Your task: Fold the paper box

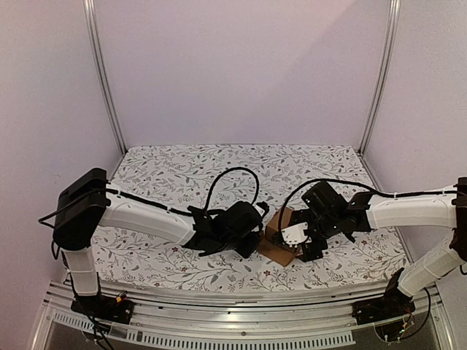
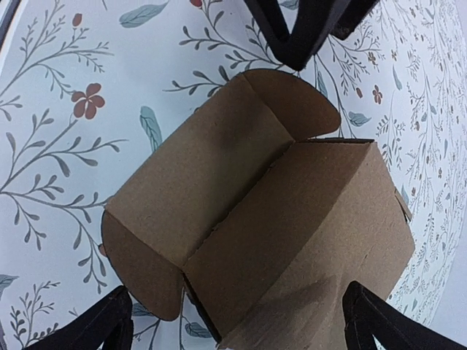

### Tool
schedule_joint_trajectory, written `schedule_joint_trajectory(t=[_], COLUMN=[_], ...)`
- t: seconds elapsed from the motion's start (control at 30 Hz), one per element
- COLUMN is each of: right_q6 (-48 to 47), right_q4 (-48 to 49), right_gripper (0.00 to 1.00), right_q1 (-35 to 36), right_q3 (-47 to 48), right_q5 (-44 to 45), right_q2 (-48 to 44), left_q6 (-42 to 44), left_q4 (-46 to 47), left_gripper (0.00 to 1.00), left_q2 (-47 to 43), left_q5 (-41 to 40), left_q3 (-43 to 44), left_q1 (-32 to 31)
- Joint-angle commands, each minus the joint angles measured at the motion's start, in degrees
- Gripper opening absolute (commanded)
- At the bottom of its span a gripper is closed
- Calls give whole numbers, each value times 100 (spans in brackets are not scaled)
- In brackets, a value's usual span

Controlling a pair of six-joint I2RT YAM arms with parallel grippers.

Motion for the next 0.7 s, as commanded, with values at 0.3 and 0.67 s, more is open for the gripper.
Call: schedule_joint_trajectory(t=[0.3,0.67], right_q6=[303,930], right_q4=[-1513,-1132], right_gripper=[99,99], right_q1=[-711,-1306], right_q3=[1036,1549], right_q5=[-1389,-1359], right_q2=[-433,651], left_q6=[-470,200], left_q4=[547,486], left_gripper=[33,3], left_q2=[156,347], left_q5=[473,209], left_q3=[-94,182], left_q1=[71,80])
